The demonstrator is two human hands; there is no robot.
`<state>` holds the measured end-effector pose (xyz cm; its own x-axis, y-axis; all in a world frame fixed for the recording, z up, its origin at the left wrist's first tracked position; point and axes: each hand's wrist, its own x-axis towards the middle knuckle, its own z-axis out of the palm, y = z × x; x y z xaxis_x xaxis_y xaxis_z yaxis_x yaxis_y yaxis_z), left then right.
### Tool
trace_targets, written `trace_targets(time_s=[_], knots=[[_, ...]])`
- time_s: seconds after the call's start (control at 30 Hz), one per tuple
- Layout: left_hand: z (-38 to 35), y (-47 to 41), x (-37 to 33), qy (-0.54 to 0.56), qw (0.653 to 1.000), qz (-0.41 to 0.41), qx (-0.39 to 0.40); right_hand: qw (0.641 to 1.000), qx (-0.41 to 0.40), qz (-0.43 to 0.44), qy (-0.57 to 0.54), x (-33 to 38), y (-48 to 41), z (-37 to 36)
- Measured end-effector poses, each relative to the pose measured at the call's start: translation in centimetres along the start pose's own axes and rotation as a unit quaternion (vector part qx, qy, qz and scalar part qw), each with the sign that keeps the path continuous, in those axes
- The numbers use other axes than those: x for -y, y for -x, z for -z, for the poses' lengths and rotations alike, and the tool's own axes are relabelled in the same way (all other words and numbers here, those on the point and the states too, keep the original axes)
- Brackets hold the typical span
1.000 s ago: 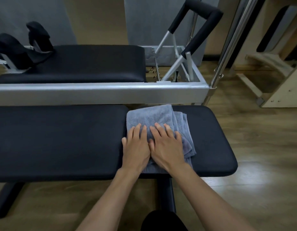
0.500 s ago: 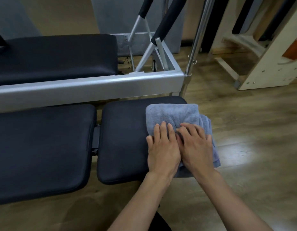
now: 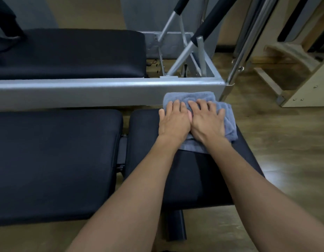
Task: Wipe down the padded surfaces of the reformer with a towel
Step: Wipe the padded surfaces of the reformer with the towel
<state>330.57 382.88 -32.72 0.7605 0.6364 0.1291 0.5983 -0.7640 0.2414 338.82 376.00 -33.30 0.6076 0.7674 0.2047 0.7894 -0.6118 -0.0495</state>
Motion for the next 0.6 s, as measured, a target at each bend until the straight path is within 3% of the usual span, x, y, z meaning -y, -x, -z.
trace_targets(time_s=[0.27,0.6], knots=[[2.7,4.6,10.3,-0.018,0.997,0.075,0.0,0.996,-0.003,0.086,-0.035,10.9,0.9,-0.6],[2.8,13.9,7.1,-0.042,0.995,0.092,-0.026,0.988,-0.001,0.12,-0.101,9.8,9.8,2.0]])
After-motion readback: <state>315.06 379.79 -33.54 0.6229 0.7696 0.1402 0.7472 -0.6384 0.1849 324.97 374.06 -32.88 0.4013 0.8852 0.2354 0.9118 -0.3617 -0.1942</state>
